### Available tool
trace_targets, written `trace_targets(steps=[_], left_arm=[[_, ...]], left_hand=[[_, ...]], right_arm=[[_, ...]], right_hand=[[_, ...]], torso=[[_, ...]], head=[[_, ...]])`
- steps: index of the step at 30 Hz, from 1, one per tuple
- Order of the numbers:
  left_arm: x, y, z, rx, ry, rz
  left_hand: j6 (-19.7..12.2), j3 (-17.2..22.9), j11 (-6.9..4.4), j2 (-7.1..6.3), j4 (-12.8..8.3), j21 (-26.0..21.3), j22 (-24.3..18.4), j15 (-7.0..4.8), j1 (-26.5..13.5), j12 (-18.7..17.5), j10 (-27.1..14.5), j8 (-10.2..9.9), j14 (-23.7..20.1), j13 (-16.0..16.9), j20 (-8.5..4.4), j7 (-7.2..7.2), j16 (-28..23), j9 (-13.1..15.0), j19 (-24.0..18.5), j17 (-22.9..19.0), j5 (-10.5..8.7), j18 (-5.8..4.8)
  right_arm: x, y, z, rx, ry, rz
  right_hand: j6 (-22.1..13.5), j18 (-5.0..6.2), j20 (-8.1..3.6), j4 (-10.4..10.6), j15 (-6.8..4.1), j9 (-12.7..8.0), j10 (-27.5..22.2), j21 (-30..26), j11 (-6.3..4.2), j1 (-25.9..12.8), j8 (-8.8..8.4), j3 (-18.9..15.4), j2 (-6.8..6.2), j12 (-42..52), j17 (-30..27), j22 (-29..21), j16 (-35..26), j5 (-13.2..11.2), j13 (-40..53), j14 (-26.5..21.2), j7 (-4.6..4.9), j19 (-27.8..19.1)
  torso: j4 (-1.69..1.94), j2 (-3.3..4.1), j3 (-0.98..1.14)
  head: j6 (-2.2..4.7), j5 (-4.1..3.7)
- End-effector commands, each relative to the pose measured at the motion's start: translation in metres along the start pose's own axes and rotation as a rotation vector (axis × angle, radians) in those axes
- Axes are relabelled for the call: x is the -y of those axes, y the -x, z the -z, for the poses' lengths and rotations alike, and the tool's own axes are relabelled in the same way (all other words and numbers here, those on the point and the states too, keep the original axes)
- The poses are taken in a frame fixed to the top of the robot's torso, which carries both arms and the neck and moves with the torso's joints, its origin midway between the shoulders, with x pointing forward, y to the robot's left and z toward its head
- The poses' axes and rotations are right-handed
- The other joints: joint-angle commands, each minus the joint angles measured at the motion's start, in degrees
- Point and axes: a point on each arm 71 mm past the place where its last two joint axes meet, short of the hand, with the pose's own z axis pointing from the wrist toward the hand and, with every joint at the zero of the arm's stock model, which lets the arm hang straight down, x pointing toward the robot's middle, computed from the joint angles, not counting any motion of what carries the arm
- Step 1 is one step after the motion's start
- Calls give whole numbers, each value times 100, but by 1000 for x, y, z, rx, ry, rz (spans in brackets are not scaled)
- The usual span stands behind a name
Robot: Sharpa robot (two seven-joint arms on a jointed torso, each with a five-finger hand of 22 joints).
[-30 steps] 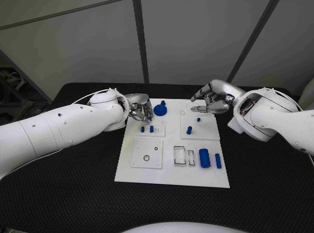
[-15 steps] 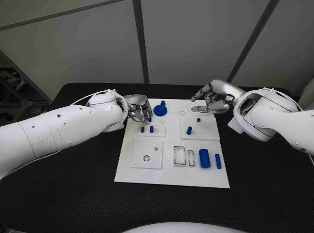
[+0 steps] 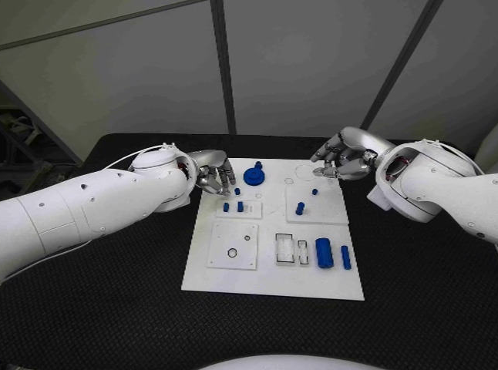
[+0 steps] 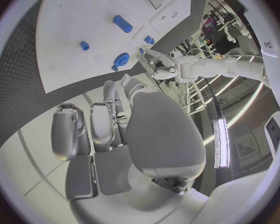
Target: Assemble the parts on the task board
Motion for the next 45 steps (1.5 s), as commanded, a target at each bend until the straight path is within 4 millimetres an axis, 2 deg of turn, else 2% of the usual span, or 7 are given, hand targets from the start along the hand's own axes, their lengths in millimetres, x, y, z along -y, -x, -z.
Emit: trace_targets(steps=[1, 4, 9, 12, 18, 25, 45], left_arm=[[-7, 5, 6, 24, 11, 19], [-14, 10, 13, 47, 8, 84], [-29, 18, 28, 98, -19, 284], [-37, 24, 37, 138, -40, 423], [-42, 30, 50, 208, -111, 744], [-39, 27, 61, 214, -168, 980], [-46, 28, 69, 231, -171, 1149]], left_hand=[[79, 62, 5, -49, 0, -27, -18, 39, -5, -26, -36, 52, 66, -19, 0, 45, -29, -18, -40, -28, -29, -157], [270, 115, 13, -39, -15, -154, -135, 42, -21, 5, -7, 130, 27, -38, 10, 86, -161, -17, -108, -173, -3, -128], [815, 213, -33, 75, -99, -1088, -987, 0, 25, 245, 338, 367, -403, 33, -8, 72, -1214, 72, -683, -1184, 202, 92], [900, 205, -70, 98, -154, -1589, -1414, -16, 1, 326, 385, 370, -610, 79, -42, 50, -1776, 91, -962, -1686, 342, 182], [918, 153, -71, 120, -193, -2246, -1974, -15, -84, 395, 353, 315, -825, 132, -49, 54, -2516, 99, -1252, -2336, 283, 289], [924, 151, -56, 181, -245, -2701, -2350, -2, -107, 428, 295, 262, -875, 164, -44, 70, -2782, 105, -1401, -2503, 406, 348], [903, 140, -32, 197, -285, -2833, -2435, 17, -148, 438, 228, 209, -927, 181, -32, 94, -2938, 105, -1410, -2585, 504, 346]], right_arm=[[7, 2, -2, -12, 5, 113], [11, 1, -4, -19, 12, 186], [12, -6, -7, -29, 34, 303], [13, -12, -9, -30, 44, 358], [15, -26, -13, -45, 48, 420], [11, -42, -16, -88, 57, 436], [5, -57, -22, -136, 60, 456]], right_hand=[[145, 65, 67, -32, 58, 21, 124, 7, 122, 147, 7, 194, -135, -1000, -73, 298, -68, -71, -975, 93, 30, 2], [352, 56, 77, -129, 73, 58, 122, 48, 102, 271, 63, 321, -130, -1450, -87, 359, -76, -53, -1406, 105, 39, 39], [555, 54, 119, -285, 126, 81, 329, 55, 130, 333, 52, 452, -146, -2003, -84, 384, -62, -54, -2025, 122, 26, 45], [622, 60, 142, -346, 161, 84, 372, 39, 154, 307, 23, 484, -159, -2228, -97, 374, -66, -56, -2292, 122, 35, 32], [611, 68, 176, -406, 194, 68, 312, 10, 210, 276, -22, 504, -189, -2454, -99, 345, -59, -51, -2543, 125, 66, 11], [512, 70, 217, -484, 236, 31, 258, 2, 265, 270, -41, 513, -226, -2628, -83, 341, -33, -49, -2733, 132, 116, 8], [525, 56, 234, -642, 237, 16, 355, 60, 266, 345, -9, 646, -124, -2670, -71, 419, 10, 30, -2930, 139, 117, 55]], torso=[[2, 2, -4], [0, 4, -4], [-8, 9, 8], [3, 9, 3], [4, 9, -4], [7, 11, -5], [-3, 7, -6]], head=[[34, -46], [61, -129], [105, -276], [122, -342], [135, -400], [128, -417], [92, -414]])
